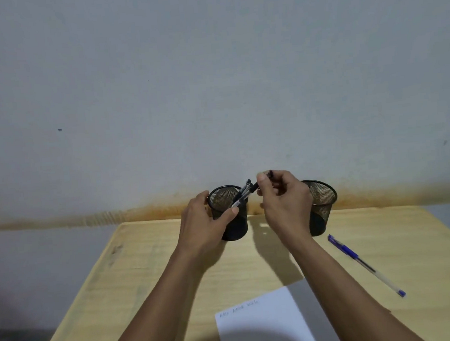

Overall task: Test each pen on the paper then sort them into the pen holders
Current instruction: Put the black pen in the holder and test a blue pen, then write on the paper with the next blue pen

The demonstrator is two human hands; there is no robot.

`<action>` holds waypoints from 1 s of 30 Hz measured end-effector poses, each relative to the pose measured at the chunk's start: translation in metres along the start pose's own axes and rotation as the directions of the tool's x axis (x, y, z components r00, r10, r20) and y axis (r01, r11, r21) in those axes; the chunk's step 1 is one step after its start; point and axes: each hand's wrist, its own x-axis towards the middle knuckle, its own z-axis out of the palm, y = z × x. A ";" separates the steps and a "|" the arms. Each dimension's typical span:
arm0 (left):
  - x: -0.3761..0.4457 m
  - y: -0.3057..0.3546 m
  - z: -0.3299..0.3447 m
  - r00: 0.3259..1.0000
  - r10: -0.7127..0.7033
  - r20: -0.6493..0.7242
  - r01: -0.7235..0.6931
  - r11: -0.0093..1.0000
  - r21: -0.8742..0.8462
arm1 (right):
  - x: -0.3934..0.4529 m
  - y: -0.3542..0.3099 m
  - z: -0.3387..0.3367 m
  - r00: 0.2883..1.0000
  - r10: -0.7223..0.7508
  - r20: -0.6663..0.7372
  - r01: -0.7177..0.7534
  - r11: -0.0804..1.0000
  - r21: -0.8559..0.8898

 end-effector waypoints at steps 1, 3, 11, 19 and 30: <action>0.000 0.001 0.001 1.000 0.016 -0.003 -0.016 1.000 0.001 | 0.001 0.002 0.003 1.000 0.018 0.009 -0.017 1.000 -0.020; 0.001 0.001 0.001 1.000 0.027 -0.013 -0.027 1.000 -0.008 | 0.002 0.002 0.007 0.997 0.055 0.045 -0.053 0.997 -0.054; 0.003 -0.004 0.005 1.000 0.012 -0.004 -0.013 0.999 -0.030 | -0.004 0.010 0.018 0.983 0.147 0.115 -0.135 0.985 -0.105; -0.001 -0.003 0.007 1.000 -0.027 0.015 0.028 0.996 -0.081 | -0.026 0.022 -0.079 0.979 0.136 0.153 -0.057 0.899 -0.435; -0.051 0.018 0.011 0.992 -0.039 -0.120 0.032 0.998 -0.060 | -0.076 0.038 -0.171 0.936 0.301 0.184 0.031 0.450 -0.892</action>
